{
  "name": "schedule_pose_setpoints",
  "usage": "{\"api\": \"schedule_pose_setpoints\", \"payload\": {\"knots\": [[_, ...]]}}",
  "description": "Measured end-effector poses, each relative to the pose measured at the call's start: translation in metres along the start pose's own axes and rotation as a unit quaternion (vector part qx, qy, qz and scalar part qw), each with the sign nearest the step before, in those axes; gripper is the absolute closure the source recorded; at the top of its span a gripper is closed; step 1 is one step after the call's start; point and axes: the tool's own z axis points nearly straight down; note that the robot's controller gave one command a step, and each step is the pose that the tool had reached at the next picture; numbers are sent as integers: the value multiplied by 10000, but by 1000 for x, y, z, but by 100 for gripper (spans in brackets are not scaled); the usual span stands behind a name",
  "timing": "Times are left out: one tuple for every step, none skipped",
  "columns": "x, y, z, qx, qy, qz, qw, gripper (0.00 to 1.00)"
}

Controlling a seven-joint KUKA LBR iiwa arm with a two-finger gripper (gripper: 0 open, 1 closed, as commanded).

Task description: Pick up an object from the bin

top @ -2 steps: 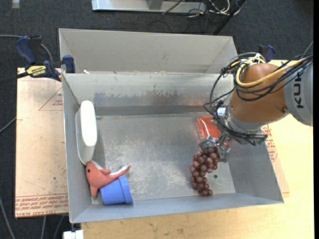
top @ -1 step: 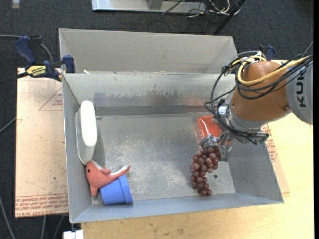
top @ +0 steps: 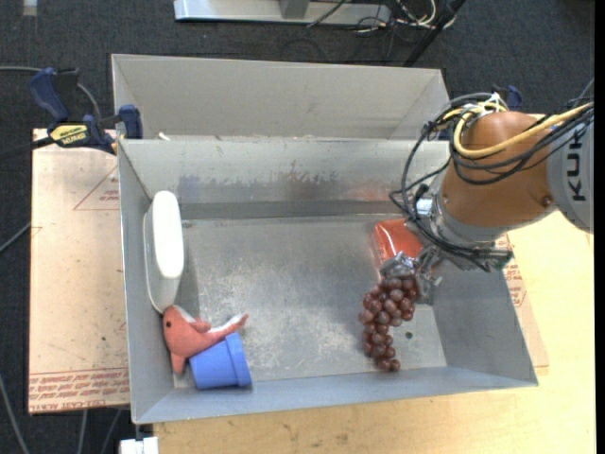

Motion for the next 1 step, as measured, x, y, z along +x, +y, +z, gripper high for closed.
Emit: {"api": "schedule_pose_setpoints", "payload": {"knots": [[0,0,-11,-10,4,2,10000,100]]}}
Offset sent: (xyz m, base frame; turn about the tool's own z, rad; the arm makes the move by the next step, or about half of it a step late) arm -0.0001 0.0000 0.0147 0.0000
